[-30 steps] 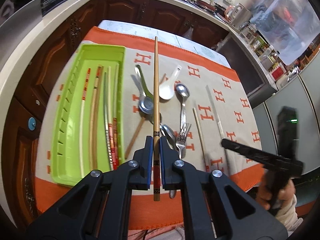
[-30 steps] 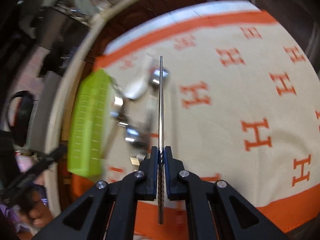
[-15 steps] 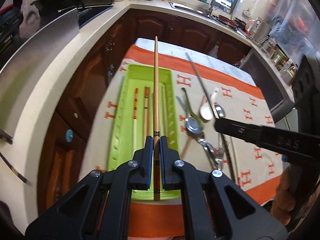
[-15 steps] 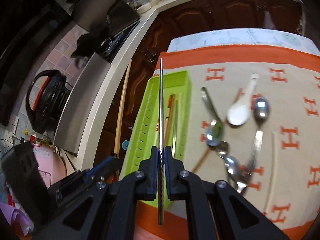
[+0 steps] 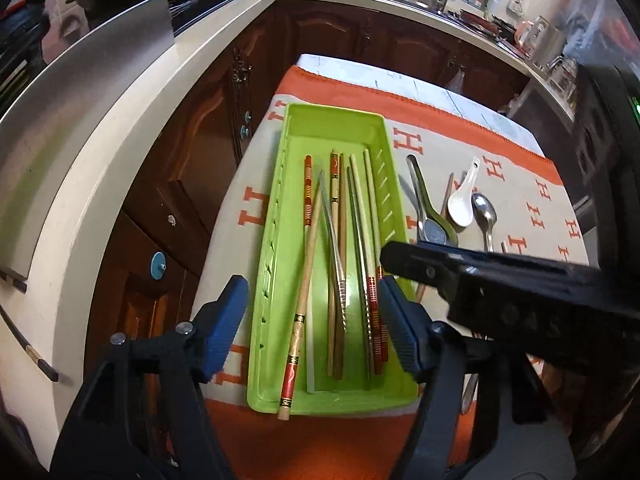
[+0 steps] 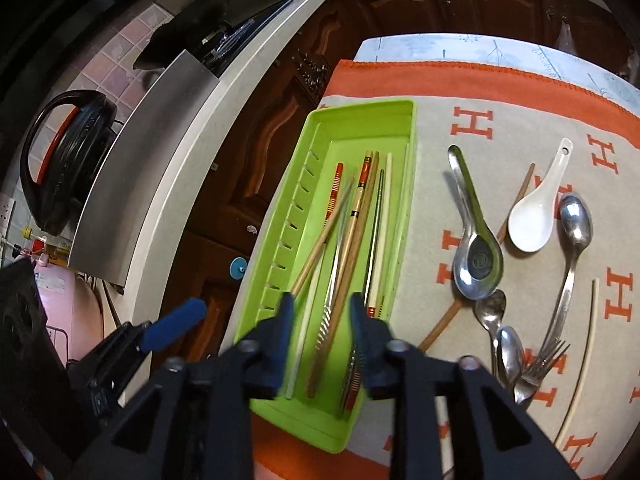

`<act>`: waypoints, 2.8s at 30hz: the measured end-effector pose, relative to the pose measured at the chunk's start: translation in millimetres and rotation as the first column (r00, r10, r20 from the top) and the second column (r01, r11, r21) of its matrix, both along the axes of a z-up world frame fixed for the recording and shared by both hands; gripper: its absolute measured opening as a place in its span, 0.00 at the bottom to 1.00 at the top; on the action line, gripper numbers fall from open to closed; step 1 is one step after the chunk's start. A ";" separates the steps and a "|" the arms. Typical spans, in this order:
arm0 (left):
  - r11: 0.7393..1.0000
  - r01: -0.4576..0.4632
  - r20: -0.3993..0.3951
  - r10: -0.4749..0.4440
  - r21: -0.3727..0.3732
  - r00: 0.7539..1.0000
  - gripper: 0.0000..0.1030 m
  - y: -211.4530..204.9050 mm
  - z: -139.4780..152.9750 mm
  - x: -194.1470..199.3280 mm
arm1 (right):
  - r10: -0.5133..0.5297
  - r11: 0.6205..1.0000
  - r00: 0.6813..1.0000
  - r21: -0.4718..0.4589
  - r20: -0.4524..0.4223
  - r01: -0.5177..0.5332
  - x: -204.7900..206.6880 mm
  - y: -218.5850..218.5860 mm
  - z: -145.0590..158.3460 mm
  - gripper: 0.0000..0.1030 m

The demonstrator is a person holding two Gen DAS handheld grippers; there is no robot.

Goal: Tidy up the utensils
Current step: 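Lift both chopsticks, lower them into the green tray and open both tools, then move both open tools back over the utensil pile, then grasp a white red-tipped chopstick with the right tool while the left tool grasps a brown wooden chopstick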

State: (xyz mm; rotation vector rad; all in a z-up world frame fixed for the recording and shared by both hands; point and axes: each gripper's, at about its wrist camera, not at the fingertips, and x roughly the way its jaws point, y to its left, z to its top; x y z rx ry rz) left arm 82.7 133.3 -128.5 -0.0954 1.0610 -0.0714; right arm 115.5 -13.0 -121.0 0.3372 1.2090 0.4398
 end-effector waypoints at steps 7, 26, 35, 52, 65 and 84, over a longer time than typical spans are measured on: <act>1.000 0.000 0.003 0.000 0.001 1.000 0.63 -3.8 1.0 -0.6 | -0.033 0.999 0.999 0.017 0.008 0.033 -8.5 -20.7 1.2 0.33; 0.997 0.083 0.116 -0.081 -0.011 0.990 0.63 -61.8 64.8 -23.8 | -0.145 0.987 0.974 -0.036 0.175 0.154 -54.4 -106.0 52.9 0.33; 0.978 0.204 0.176 -0.192 -0.049 0.965 0.63 -119.6 95.9 -28.4 | -0.223 0.964 0.947 -0.089 0.230 0.249 -81.2 -169.6 73.7 0.33; 0.957 0.285 -0.016 -0.286 -0.053 0.958 0.63 -164.0 -6.1 -7.6 | -0.176 0.954 0.983 -0.239 0.043 0.181 -83.2 -172.9 -32.3 0.33; 0.969 0.243 -0.151 -0.248 -0.052 0.957 0.55 -149.1 -67.3 8.3 | -0.048 0.879 0.996 -0.470 0.080 0.081 -80.6 -130.6 -70.5 0.20; 0.941 0.310 -0.196 -0.281 0.137 0.940 0.30 -178.5 -83.6 58.3 | -0.100 0.934 0.995 -0.344 0.016 0.099 -71.0 -155.9 -68.9 0.05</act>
